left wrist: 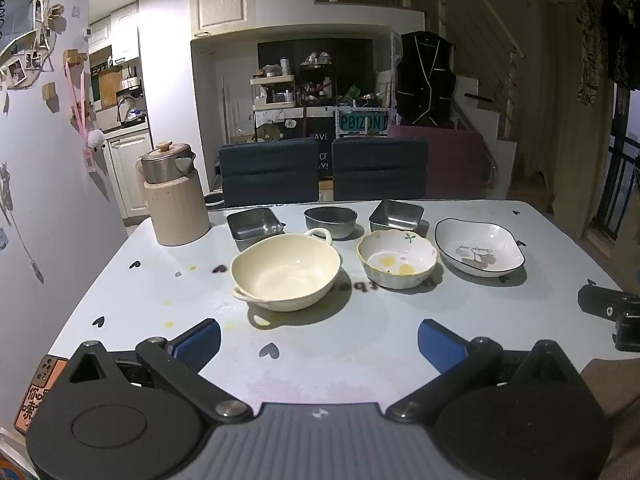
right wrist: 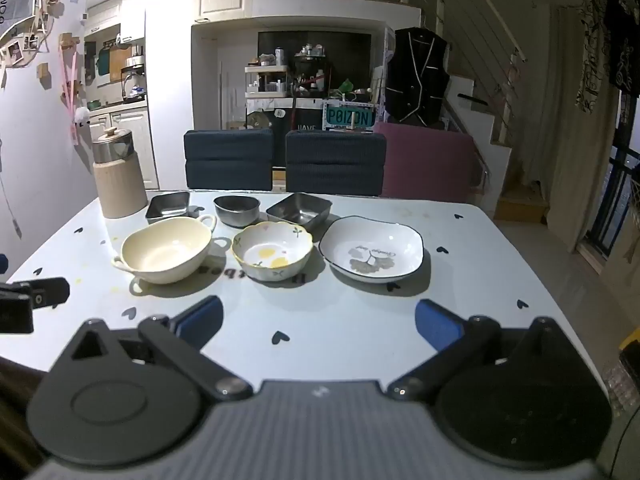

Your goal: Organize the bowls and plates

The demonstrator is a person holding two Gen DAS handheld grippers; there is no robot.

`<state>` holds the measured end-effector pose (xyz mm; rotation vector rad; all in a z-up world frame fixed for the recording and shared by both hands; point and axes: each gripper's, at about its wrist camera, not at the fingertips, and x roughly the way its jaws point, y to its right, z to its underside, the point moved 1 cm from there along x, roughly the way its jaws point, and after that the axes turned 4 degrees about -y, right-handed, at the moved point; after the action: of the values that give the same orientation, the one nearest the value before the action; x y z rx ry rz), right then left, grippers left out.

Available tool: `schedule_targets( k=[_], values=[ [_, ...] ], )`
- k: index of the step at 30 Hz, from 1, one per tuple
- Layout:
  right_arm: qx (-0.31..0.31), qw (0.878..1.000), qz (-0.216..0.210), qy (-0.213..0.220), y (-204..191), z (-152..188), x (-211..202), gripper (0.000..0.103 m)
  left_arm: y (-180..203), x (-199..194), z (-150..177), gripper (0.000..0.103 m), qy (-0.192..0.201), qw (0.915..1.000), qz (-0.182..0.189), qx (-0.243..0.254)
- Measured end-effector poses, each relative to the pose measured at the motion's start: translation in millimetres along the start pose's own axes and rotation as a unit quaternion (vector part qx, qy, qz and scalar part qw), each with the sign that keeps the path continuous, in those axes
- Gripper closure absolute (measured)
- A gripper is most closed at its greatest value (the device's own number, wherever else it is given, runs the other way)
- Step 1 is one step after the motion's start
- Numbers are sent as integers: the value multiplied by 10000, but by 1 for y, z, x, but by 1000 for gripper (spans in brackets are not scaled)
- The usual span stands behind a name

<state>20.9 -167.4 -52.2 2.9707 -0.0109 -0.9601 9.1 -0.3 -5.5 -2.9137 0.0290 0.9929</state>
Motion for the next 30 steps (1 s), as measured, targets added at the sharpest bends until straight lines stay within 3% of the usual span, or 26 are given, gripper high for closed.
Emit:
schedule_targets(
  k=[30],
  values=[
    [-28, 10000, -4, -16, 1, 1, -1, 0, 8, 0, -1, 0, 26, 10000, 27, -21]
  ],
)
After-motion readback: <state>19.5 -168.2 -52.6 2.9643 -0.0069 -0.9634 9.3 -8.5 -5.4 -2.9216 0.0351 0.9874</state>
